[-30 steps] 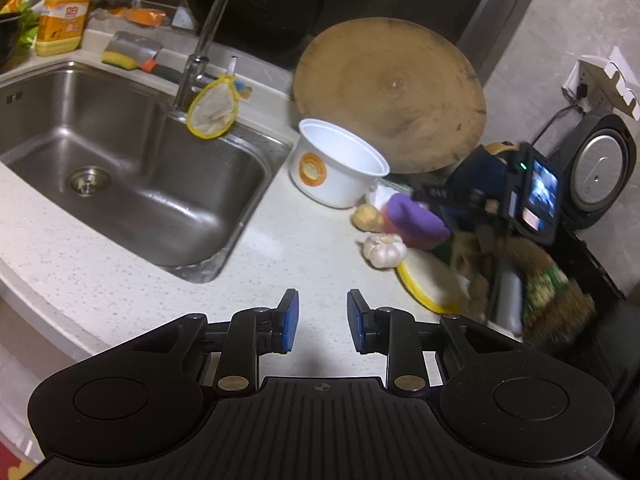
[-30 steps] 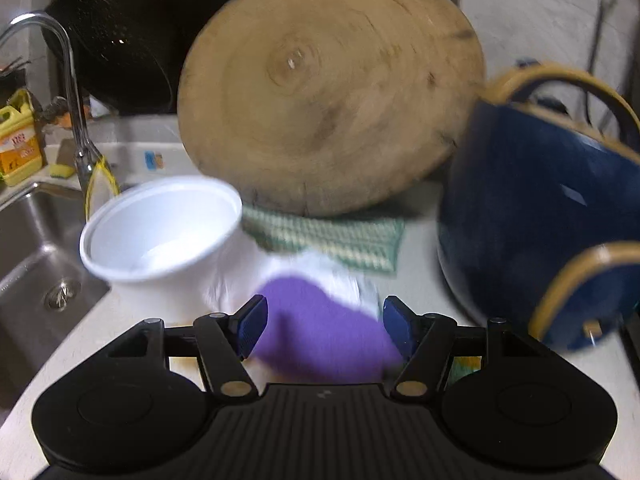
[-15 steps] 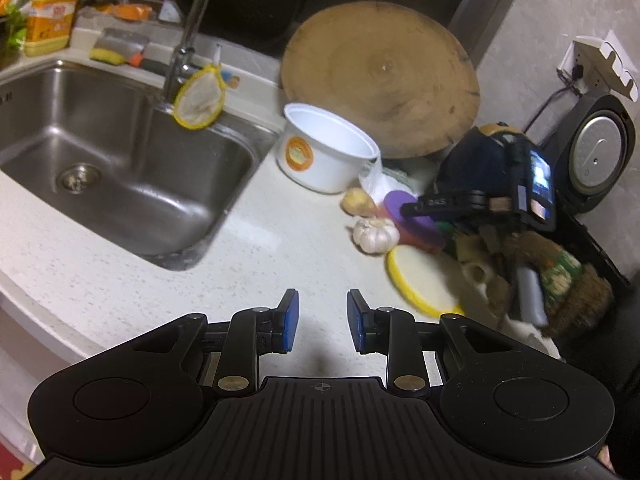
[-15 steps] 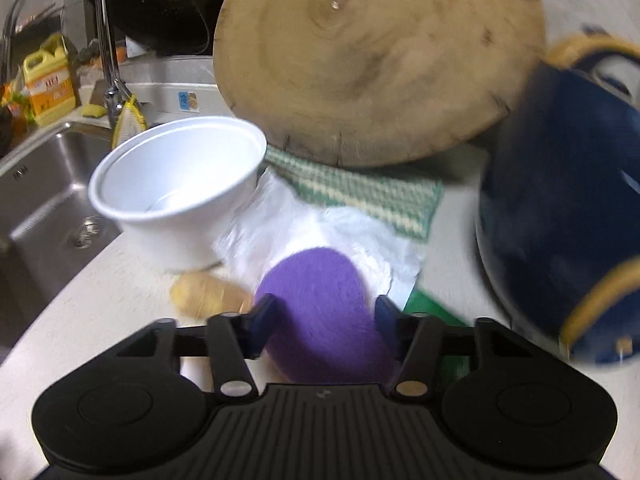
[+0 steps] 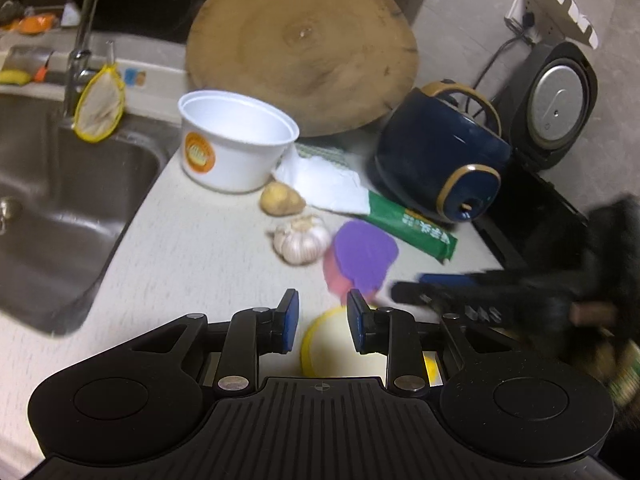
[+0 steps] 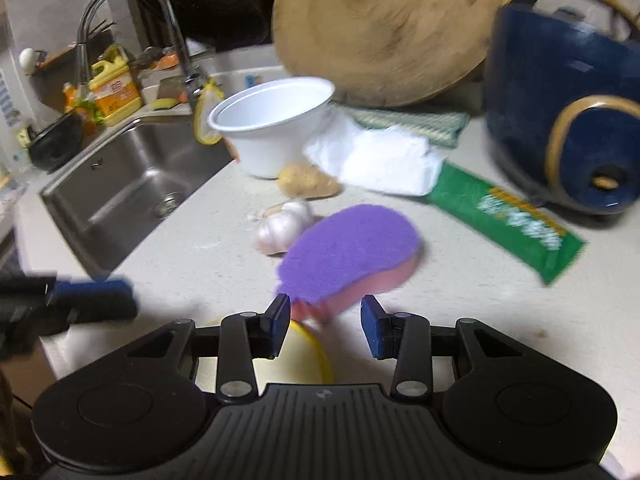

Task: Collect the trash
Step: 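Reach the left tool toward the white garlic bulb on the counter, then close the left tool on the garlic bulb and lift it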

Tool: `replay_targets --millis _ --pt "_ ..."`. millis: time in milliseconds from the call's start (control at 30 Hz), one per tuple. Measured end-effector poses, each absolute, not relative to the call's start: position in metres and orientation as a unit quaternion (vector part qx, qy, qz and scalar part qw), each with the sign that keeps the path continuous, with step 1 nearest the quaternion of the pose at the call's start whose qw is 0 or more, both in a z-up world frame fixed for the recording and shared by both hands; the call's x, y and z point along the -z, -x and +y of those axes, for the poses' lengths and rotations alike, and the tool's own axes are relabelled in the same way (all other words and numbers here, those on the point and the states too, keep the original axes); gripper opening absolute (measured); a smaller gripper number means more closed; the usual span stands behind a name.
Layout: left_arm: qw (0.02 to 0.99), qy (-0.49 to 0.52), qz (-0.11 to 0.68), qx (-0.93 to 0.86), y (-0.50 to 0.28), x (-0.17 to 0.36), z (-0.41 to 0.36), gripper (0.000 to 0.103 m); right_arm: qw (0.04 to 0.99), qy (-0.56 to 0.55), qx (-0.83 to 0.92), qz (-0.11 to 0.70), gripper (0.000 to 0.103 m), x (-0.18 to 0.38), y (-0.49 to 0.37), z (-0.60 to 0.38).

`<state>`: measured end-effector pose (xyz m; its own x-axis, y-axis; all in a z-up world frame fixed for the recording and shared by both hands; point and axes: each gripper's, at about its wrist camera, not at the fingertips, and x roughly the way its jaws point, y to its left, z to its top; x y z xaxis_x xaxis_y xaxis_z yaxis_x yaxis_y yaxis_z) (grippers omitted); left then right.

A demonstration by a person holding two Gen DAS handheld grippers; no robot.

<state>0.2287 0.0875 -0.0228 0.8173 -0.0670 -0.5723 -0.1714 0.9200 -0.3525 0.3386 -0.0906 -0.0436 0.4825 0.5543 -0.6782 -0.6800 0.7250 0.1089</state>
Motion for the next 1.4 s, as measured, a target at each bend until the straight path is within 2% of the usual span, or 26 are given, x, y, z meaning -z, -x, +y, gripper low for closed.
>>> replay_targets --millis 33,100,200,267,333,400,433,667,867,1000,1067,1200,1400 --pt "0.932 0.198 0.303 -0.028 -0.233 0.023 0.086 0.03 0.866 0.089 -0.348 0.348 0.047 0.042 -0.334 -0.094" --pt "0.93 0.199 0.308 -0.02 -0.235 0.024 0.082 0.03 0.88 0.083 -0.33 0.33 0.059 0.038 -0.325 -0.103" --pt "0.927 0.191 0.324 -0.014 -0.234 0.03 0.075 0.03 0.887 0.067 -0.333 0.313 0.065 0.036 -0.312 -0.113" --pt "0.923 0.193 0.332 -0.024 -0.235 0.036 0.073 0.03 0.891 0.072 -0.33 0.304 0.065 0.042 -0.303 -0.115" --pt "0.919 0.204 0.334 -0.035 -0.233 0.041 0.077 0.03 0.885 0.079 -0.335 0.312 0.057 0.051 -0.296 -0.112" --pt "0.917 0.212 0.336 -0.043 -0.233 0.043 0.082 0.03 0.874 0.087 -0.34 0.336 0.032 0.062 -0.291 -0.109" --pt "0.915 0.214 0.338 -0.046 -0.233 0.044 0.084 0.03 0.87 0.094 -0.341 0.343 0.03 0.067 -0.289 -0.107" --pt "0.915 0.212 0.34 -0.053 -0.241 0.047 0.086 0.03 0.869 0.105 -0.353 0.331 0.03 0.07 -0.278 -0.105" --pt "0.942 0.18 0.278 -0.052 -0.277 0.019 0.093 0.03 0.868 0.095 -0.359 0.33 0.029 0.073 -0.272 -0.108" --pt "0.949 0.171 0.265 -0.017 -0.314 0.012 0.084 0.03 0.868 0.101 -0.365 0.32 0.03 0.074 -0.265 -0.11" --pt "0.95 0.138 0.28 0.01 -0.334 0.014 0.069 0.03 0.867 0.099 -0.37 0.32 0.03 0.073 -0.263 -0.114" --pt "0.942 0.034 0.333 0.016 -0.364 0.022 0.037 0.03 0.871 0.094 -0.369 0.312 0.044 0.069 -0.256 -0.13" --pt "0.928 -0.072 0.363 0.052 -0.357 0.045 0.0 0.033 0.895 0.102 -0.333 0.279 0.049 0.061 -0.252 -0.161"
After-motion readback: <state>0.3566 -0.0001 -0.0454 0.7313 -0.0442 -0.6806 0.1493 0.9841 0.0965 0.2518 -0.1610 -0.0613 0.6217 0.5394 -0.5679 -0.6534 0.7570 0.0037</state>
